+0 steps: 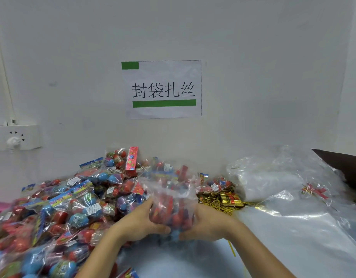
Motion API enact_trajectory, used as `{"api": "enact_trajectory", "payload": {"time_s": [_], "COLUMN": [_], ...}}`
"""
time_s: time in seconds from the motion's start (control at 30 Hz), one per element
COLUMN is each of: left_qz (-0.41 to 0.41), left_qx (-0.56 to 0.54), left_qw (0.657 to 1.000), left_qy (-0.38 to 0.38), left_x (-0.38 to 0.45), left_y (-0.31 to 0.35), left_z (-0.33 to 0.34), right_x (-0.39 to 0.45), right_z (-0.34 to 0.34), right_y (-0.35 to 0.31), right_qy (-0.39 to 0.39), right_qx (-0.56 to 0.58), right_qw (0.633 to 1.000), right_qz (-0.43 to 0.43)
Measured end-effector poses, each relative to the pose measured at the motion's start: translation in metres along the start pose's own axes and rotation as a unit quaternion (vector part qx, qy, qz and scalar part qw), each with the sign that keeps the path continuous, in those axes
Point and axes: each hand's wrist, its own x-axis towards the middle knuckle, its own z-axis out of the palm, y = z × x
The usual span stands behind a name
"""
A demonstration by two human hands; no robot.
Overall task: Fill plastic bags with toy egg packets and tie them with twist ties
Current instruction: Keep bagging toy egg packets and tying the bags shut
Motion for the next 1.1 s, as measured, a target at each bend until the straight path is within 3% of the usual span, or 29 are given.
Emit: {"api": "enact_trajectory", "payload": {"time_s": [0.17,0.33,0.43,0.53,0.63,0.77,0.9,0.93,1.1], "left_qz": [0.034,0.010,0.006,0.019,0.039,0.060,0.018,0.006,0.021], "left_qx": [-0.036,-0.016,-0.003,0.000,-0.030,-0.078,-0.059,-0.034,-0.004], "left_qw": [0.999,0.998,0.998,1.000,0.999,0.995,0.997,0.998,0.999], "left_qy": [-0.009,-0.058,-0.055,-0.016,-0.003,-0.033,-0.048,-0.046,-0.035], "left_x": [-0.001,-0.006,-0.005,-0.002,-0.001,-0.005,-0.006,-0.007,-0.006], "left_y": [0.001,0.003,0.003,0.005,0.005,0.006,0.006,0.006,0.007], "left_z": [0.000,-0.002,0.004,0.015,0.017,0.011,0.012,0.012,0.015], "right_x": [-0.006,-0.014,-0.020,-0.018,-0.012,-0.015,-0.014,-0.015,-0.027], "right_z": [-0.012,-0.022,-0.026,-0.024,-0.019,-0.024,-0.022,-0.023,-0.031], "right_y": [0.013,0.019,0.027,0.029,0.033,0.040,0.042,0.043,0.054], "right_qy": [0.053,0.096,0.026,-0.033,0.022,0.027,0.178,0.184,0.070], "right_qx": [0.072,0.089,0.125,0.087,0.071,0.133,0.111,0.109,0.147], "right_qw": [0.993,0.989,0.990,0.994,0.995,0.988,0.973,0.972,0.977], "right_qz": [0.077,0.069,0.066,0.050,0.067,0.072,0.096,0.102,0.139]}}
